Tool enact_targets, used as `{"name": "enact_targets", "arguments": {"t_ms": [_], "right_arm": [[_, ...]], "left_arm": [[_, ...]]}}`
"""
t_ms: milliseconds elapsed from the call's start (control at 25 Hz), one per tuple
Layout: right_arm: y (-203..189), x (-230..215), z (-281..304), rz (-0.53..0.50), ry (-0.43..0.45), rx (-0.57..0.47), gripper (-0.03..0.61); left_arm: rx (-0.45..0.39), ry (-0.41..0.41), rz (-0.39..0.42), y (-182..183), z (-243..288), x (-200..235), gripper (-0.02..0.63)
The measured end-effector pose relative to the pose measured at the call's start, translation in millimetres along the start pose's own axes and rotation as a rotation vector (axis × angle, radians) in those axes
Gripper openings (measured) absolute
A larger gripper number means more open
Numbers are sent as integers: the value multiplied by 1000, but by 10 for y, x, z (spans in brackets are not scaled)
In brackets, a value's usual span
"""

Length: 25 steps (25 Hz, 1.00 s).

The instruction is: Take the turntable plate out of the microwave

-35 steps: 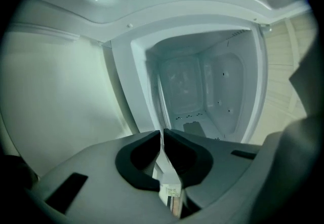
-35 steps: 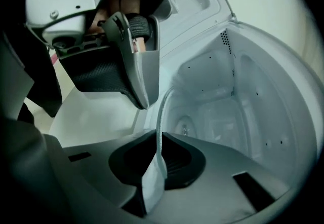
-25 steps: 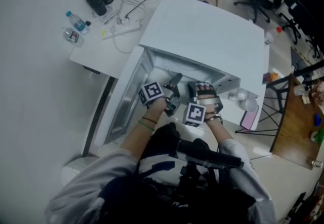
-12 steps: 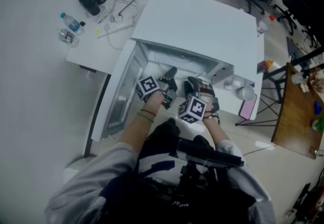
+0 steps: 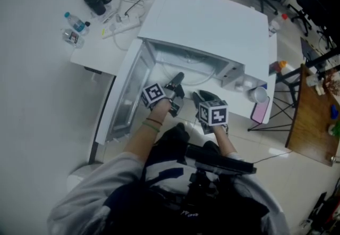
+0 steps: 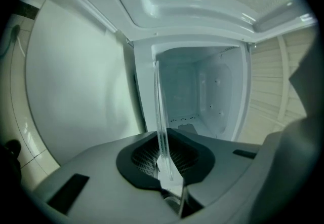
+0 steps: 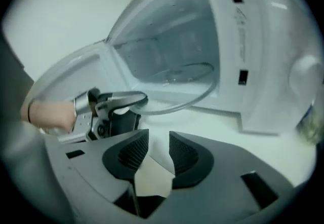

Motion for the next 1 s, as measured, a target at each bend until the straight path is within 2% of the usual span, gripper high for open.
{"name": "enact_targets", "arguments": {"t_ms": [120, 200, 280, 400, 600, 760, 920, 1000], "right_arm": [[41, -90, -12, 301, 119, -79, 157], [84, -126, 1, 431, 180, -120, 172], [119, -154, 37, 512, 214, -138, 187], [140, -190, 117, 577, 226, -136, 193], [169, -202, 263, 679, 256, -146, 193], [236, -214, 375, 729, 272, -159, 193], [204, -229, 430, 751, 294, -178, 192], [175, -237, 431, 785, 329, -208, 153]], "left_arm": [[-7, -44, 27, 5, -29, 2, 34], [-7, -54, 33, -4, -56, -10, 34], [-6, -54, 31, -24, -94, -6, 34], [-13, -75, -4, -74, -129, -31, 28], [-1, -20, -45, -151, -181, -51, 21], [9, -85, -40, -243, -225, -140, 21], [14, -40, -72, -327, -380, -106, 21], [18, -32, -90, -343, -426, -88, 21]]}}
Point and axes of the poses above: the fingertips, and each gripper's own axes: z forward along the fingers, x to its left, y out of its top, the point moved 10 cm from there along -z, backward along the fingers, and after that the axes turned 3 degrees about -x, right-handed, at the moved point
